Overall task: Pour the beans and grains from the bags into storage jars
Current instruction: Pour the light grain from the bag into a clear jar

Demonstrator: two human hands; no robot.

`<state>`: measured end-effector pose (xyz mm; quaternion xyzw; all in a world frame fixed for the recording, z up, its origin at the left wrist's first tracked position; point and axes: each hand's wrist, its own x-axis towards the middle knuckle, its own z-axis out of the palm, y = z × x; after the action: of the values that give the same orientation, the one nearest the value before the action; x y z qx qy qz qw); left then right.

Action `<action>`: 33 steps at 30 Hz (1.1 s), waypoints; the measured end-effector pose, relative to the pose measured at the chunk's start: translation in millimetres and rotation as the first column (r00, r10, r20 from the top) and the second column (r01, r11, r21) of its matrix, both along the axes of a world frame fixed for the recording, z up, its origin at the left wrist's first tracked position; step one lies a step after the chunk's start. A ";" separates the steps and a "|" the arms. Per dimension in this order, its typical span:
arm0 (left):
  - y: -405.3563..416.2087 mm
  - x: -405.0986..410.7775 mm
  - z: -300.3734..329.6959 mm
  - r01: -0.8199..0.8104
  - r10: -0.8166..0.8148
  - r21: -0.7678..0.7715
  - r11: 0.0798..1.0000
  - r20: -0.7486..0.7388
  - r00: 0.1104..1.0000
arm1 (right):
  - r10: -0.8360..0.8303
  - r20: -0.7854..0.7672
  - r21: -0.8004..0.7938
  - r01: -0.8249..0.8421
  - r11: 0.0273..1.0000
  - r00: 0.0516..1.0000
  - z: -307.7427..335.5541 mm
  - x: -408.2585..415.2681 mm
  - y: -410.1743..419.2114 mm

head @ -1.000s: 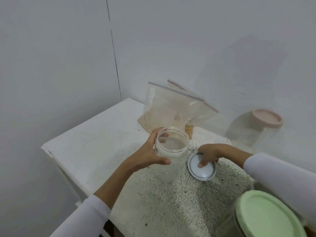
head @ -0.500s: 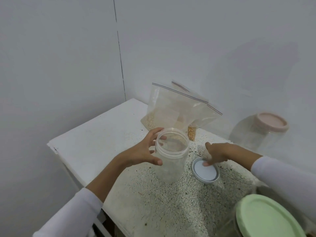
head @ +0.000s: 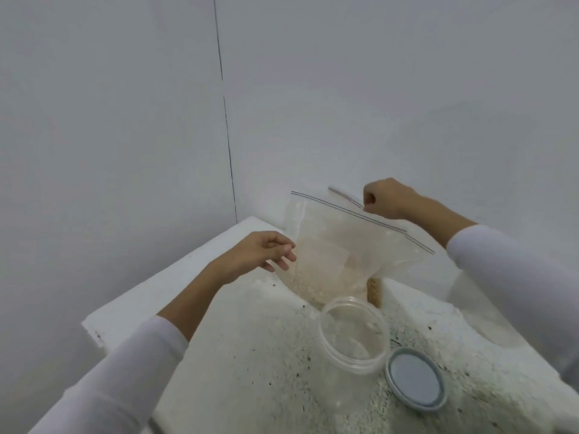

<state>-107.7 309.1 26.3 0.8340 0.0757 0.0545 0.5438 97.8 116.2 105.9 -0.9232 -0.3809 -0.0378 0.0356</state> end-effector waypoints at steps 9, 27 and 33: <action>43.7 33.9 -5.0 0.039 -0.039 -0.027 0.999 0.001 0.999 | -0.177 -0.178 0.011 0.182 0.983 0.968 -29.6 22.5 60.7; 39.9 34.5 32.2 -0.137 0.178 -0.212 0.968 0.191 0.965 | -0.127 -0.142 0.179 0.152 0.972 0.982 34.8 -42.3 108.0; 33.2 17.5 52.0 -0.174 0.244 -0.255 0.951 0.278 0.929 | -0.060 -0.165 0.433 0.127 0.892 0.984 70.2 -80.2 124.5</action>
<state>-90.1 342.3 78.3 0.7351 0.0850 0.2320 0.6314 17.6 240.7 176.1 -0.9085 -0.3135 -0.0567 0.2704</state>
